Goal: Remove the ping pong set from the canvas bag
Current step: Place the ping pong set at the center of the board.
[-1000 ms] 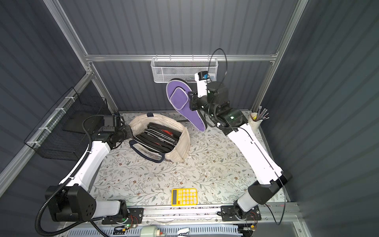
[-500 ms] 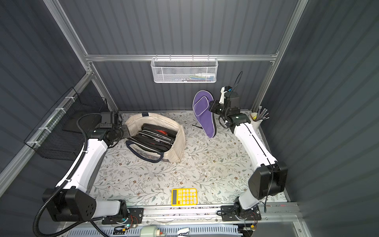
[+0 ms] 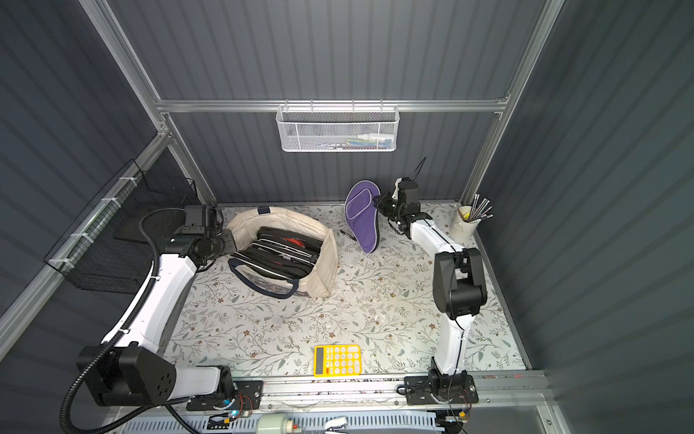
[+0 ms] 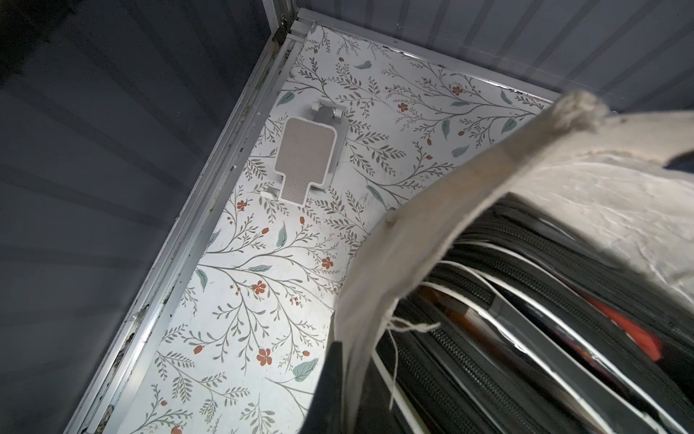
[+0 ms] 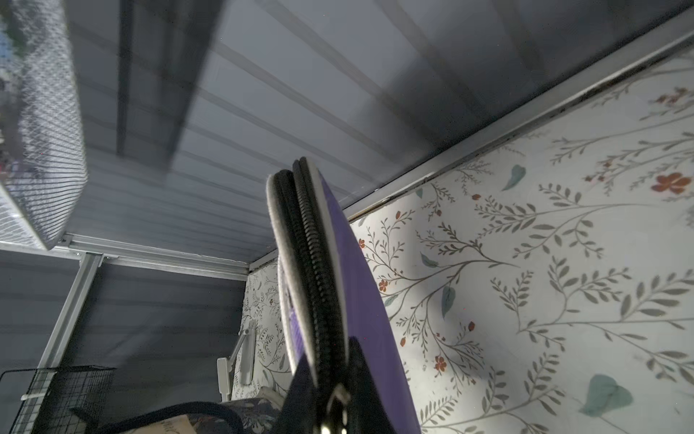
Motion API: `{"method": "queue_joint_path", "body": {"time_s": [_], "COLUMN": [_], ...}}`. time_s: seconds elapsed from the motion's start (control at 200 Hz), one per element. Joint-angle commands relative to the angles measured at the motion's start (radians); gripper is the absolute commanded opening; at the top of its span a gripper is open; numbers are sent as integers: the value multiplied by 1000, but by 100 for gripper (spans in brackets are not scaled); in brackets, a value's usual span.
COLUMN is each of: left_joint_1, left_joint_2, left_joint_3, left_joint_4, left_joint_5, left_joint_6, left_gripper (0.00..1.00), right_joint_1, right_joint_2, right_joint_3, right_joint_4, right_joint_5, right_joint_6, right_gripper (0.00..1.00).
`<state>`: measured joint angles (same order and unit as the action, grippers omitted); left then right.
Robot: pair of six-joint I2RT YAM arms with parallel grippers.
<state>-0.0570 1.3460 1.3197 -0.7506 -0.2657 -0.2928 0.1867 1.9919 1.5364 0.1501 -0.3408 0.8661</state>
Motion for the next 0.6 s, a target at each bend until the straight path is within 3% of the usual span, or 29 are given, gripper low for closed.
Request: {"method": "queue_joint_path", "body": {"time_s": [0.0, 0.255, 0.59], "left_joint_1": [13, 14, 14], "left_joint_2": [-42, -36, -36], "left_joint_3": [31, 25, 12], "left_joint_4": [6, 17, 30], "left_joint_5": [-33, -16, -9], "left_joint_6": [2, -3, -7], "left_gripper": [0, 0, 0], "right_joint_1": [-1, 9, 43], "right_joint_2": [37, 109, 208], "right_joint_3": [0, 30, 272], "right_joint_4": [115, 0, -424], "right_joint_5": [-6, 92, 208], "right_joint_6": [65, 58, -66], "right_gripper": [0, 0, 0]}}
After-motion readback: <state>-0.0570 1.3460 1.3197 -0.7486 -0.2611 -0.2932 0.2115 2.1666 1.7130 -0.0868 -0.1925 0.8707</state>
